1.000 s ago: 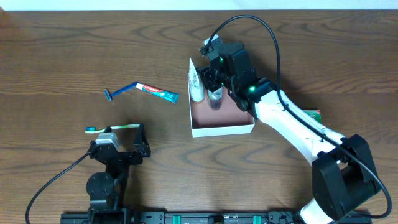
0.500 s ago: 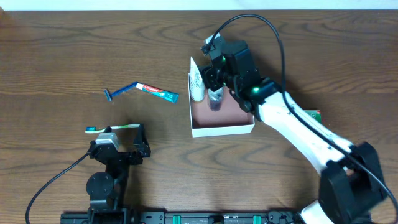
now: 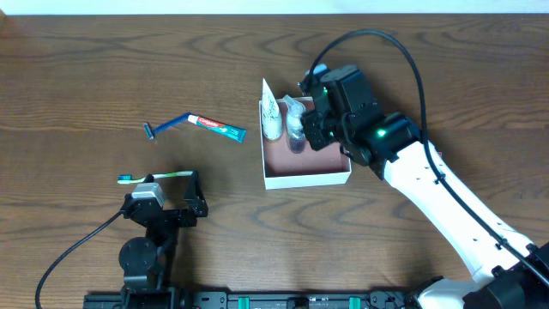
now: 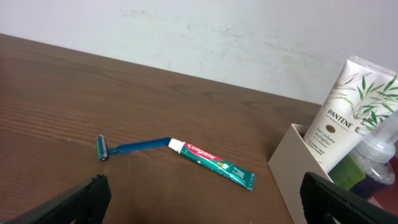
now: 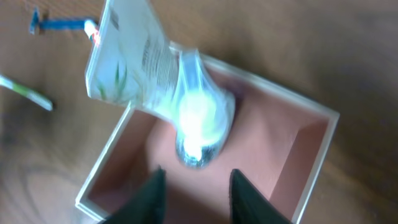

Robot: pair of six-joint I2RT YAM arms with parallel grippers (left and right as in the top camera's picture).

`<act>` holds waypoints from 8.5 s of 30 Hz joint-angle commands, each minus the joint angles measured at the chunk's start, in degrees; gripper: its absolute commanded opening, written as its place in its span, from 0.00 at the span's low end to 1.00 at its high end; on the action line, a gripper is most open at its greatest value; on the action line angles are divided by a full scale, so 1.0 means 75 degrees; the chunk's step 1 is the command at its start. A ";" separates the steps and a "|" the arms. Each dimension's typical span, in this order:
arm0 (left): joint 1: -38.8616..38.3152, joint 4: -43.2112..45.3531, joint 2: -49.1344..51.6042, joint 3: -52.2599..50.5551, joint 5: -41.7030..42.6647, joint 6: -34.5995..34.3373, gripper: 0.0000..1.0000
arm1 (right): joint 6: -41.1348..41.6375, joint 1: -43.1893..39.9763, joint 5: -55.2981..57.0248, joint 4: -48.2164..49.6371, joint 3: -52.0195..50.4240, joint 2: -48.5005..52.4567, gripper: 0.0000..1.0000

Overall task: Pack container
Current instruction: 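Lower the soap bottle into the box and open the right gripper, then raise the right gripper out of the box, then move the right gripper right toward the green Dettol soap box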

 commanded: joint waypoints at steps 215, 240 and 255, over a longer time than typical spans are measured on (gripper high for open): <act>0.0032 -0.0154 0.0003 -0.0192 0.0108 0.0102 0.98 | 0.1440 -0.1413 0.0912 0.1597 -0.2559 -0.0606 0.17; 0.0032 -0.0154 0.0003 -0.0192 0.0108 0.0102 0.98 | 0.1786 -0.1408 0.0519 0.0944 -0.2567 -0.0064 0.01; 0.0032 -0.0154 0.0003 -0.0192 0.0108 0.0102 0.98 | 0.3480 -0.1408 0.0941 0.0425 -0.2567 -0.0064 0.01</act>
